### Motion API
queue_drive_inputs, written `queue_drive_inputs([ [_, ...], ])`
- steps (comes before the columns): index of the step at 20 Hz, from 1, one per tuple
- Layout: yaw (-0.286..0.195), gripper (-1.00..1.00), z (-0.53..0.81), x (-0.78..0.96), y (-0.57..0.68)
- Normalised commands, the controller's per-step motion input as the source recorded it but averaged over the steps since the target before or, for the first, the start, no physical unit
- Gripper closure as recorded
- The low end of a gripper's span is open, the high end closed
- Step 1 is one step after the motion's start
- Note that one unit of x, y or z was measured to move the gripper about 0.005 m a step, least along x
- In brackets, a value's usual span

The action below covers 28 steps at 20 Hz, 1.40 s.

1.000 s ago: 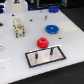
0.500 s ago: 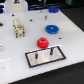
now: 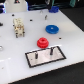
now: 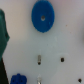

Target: Insert the blue gear onto the right peg, followed by the red gear

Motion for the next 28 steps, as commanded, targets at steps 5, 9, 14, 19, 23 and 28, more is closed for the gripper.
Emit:
queue_drive_inputs([
  [5,0.000,-1.00,-0.52,-0.36,0.22],
  [9,0.000,-1.00,-0.55,-0.29,0.13],
  [14,0.000,-1.00,-0.54,-0.26,0.02],
  [19,0.000,-1.00,-0.51,-0.22,0.00],
  [23,0.000,-1.00,-0.49,-0.19,0.00],
  [28,0.000,-1.00,-0.36,-0.25,-0.09],
])
